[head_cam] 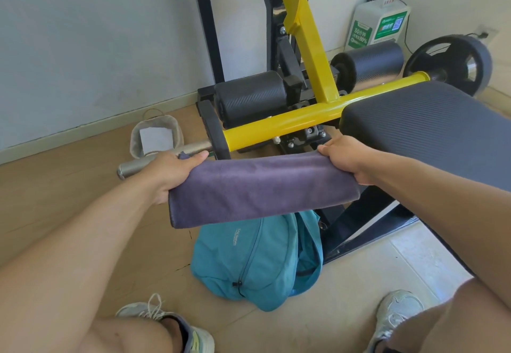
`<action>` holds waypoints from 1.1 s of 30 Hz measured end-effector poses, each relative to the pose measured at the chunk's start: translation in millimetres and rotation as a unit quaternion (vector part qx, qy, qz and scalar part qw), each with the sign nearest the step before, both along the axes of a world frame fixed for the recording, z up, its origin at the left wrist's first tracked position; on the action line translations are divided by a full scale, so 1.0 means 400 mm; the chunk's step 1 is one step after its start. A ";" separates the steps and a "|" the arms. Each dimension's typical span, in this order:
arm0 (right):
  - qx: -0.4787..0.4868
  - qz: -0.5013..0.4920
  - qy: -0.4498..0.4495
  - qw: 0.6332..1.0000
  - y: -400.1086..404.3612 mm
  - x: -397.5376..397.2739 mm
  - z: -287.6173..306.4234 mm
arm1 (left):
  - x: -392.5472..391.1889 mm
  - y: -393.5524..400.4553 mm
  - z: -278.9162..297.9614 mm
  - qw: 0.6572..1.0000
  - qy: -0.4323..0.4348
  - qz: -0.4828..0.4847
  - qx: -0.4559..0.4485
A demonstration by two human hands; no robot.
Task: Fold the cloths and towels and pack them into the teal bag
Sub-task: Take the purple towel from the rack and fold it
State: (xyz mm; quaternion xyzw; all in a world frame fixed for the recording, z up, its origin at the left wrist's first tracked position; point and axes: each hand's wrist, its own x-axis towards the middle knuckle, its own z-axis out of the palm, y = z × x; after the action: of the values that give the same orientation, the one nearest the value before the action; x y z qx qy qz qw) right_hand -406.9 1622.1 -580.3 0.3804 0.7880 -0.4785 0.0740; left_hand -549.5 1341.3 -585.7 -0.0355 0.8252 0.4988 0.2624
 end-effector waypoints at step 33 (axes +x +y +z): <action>0.126 0.107 0.267 0.949 -0.248 0.013 -0.019 | 0.199 0.176 0.047 0.985 -0.072 -0.017 0.155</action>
State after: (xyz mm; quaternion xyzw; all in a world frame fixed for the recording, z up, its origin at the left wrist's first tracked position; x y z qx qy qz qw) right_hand -401.8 1522.8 -587.9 0.1579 0.8688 -0.4489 -0.1368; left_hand -469.8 1411.5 -566.9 -0.0159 0.7174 0.6121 0.3321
